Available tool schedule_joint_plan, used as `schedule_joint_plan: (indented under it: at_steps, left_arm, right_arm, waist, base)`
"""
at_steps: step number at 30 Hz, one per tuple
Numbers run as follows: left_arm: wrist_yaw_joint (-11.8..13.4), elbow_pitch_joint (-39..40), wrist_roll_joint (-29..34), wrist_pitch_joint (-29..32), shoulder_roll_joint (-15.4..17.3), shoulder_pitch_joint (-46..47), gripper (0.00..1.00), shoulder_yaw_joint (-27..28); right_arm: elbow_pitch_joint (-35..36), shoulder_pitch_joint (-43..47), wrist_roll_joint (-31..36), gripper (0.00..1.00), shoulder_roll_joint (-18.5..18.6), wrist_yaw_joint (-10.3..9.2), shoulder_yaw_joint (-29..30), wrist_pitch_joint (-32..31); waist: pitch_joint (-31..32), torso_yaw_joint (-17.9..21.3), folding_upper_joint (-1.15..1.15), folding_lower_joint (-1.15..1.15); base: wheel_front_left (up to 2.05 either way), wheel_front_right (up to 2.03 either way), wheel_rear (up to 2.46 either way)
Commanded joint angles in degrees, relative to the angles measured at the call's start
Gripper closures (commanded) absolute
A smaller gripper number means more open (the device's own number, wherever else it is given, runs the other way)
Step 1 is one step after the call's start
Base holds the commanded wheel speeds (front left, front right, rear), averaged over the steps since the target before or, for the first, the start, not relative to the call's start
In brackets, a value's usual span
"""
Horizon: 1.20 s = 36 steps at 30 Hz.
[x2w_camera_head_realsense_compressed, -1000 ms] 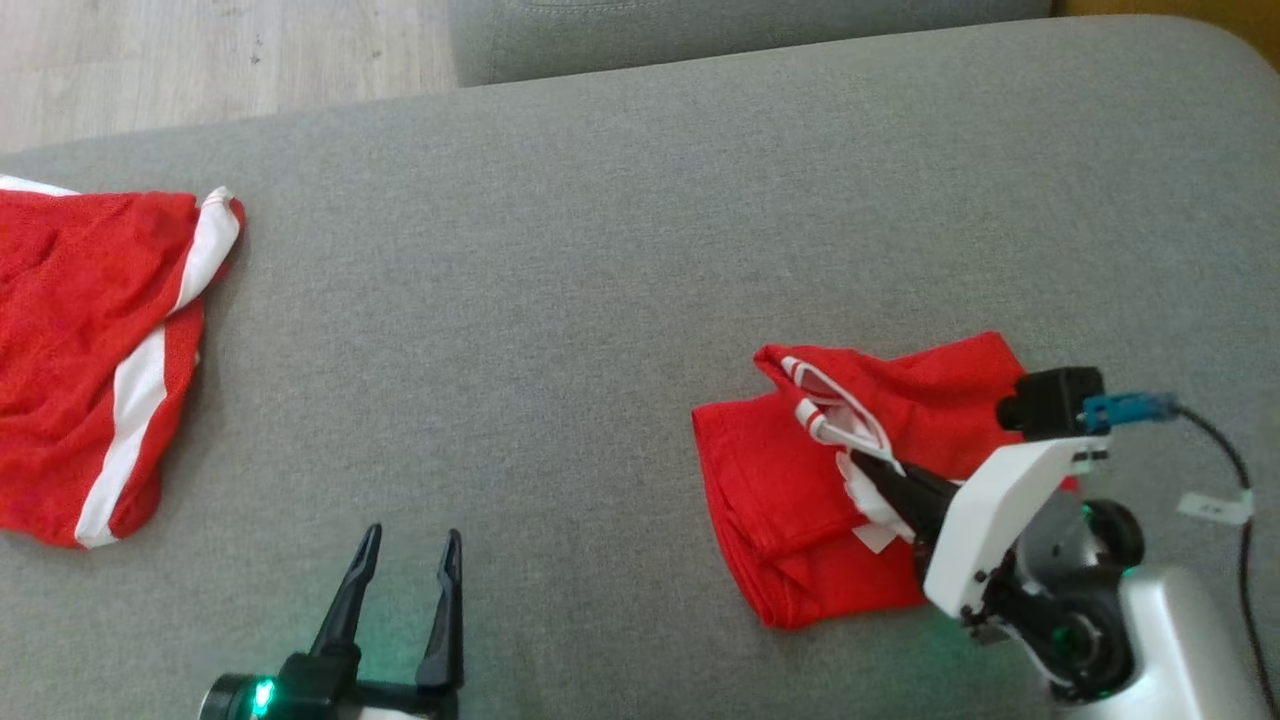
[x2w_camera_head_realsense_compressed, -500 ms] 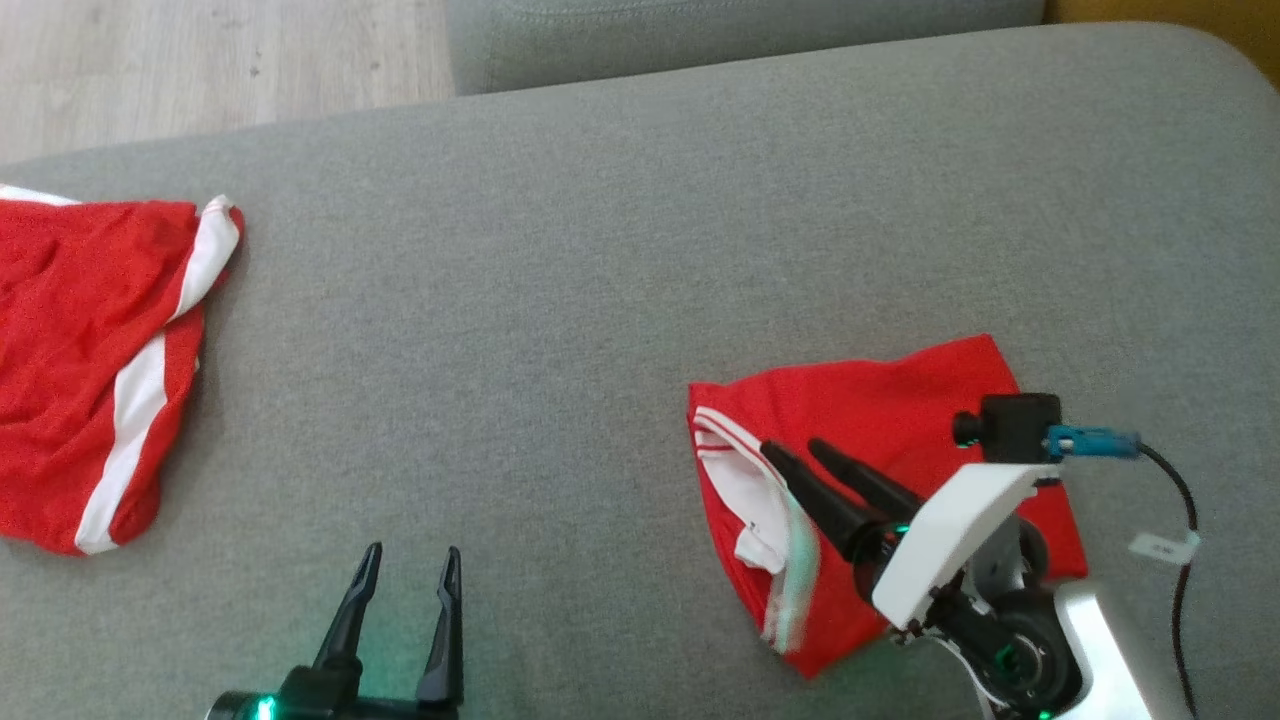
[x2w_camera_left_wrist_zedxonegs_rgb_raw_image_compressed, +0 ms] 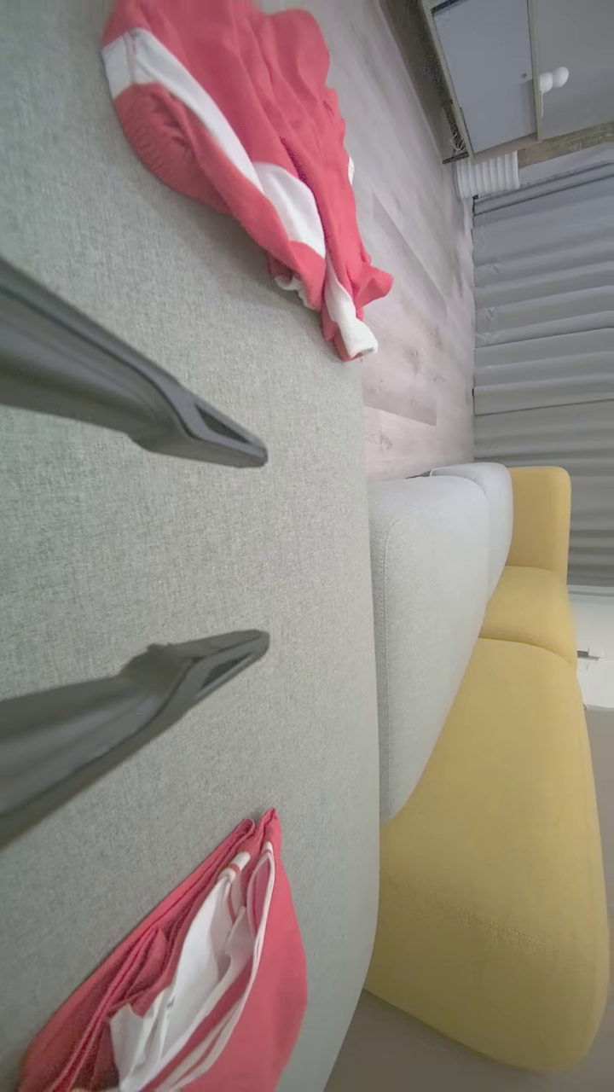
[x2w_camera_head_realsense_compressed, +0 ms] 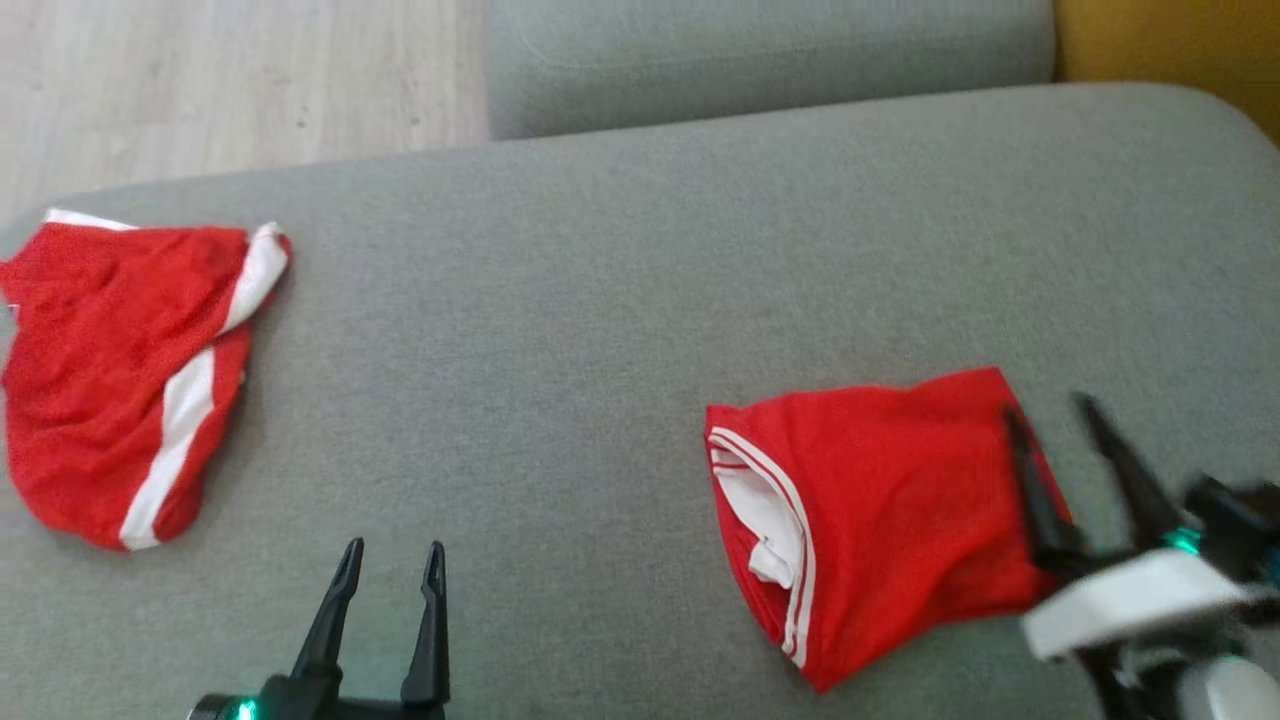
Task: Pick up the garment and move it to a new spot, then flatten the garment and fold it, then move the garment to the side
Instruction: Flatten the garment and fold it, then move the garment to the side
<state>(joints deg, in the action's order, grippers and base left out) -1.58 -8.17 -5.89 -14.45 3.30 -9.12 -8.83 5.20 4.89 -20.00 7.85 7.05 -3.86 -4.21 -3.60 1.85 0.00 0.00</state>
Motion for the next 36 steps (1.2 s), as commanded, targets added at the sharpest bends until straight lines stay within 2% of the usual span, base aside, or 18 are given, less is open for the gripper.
schedule_joint_plan:
  at_steps: [1, 2, 7, 11, 15, 36]
  left_arm:
    - [0.0, 2.2, 0.7, -0.5, -0.3, 0.7, 0.00, 2.5]
    - [0.0, 2.2, 0.7, -0.5, -0.3, 0.7, 0.00, 2.5]
    - [-1.0, 2.7, 1.1, -0.5, -0.4, 0.3, 0.00, 2.6]
    - [-1.6, 2.6, 1.5, -0.5, -0.4, 0.5, 0.00, 3.3]
    - [-2.1, 2.0, 1.8, -0.5, -0.4, 0.3, 0.00, 4.0]
    - [-1.7, 0.2, 1.6, -0.5, -0.4, -0.4, 0.00, 5.9]
  right_arm:
    - [0.6, 0.1, 2.7, 0.00, 0.8, 0.44, 1.0, 3.3]
    - [0.6, 0.1, 2.7, 0.00, 0.8, 0.44, 1.0, 3.3]
    - [-5.6, 2.9, 11.2, 0.00, 0.4, 0.44, 7.4, 14.3]
    - [-10.8, 4.0, 14.9, 0.00, -0.7, 0.44, 9.4, 18.4]
    - [-15.5, 4.7, 17.4, 0.00, -2.0, 0.44, 8.9, 19.2]
    - [-16.4, 3.6, 16.0, 0.00, -2.8, 0.44, 7.8, 19.2]
  waist:
    - [1.2, -1.0, 0.00, 0.00]
    - [1.2, -1.0, 0.00, 0.00]
    - [3.3, -3.0, 0.00, 0.00]
    - [4.2, -4.3, 0.00, 0.00]
    - [4.9, -4.9, 0.00, 0.00]
    - [4.7, -4.8, 0.00, 0.00]
  base:
    - [0.00, 0.00, 0.00]
    - [0.00, 0.00, 0.00]
    - [0.00, 0.00, 0.00]
    - [0.00, 0.00, 0.00]
    - [0.00, 0.00, 0.00]
    - [0.00, 0.00, 0.00]
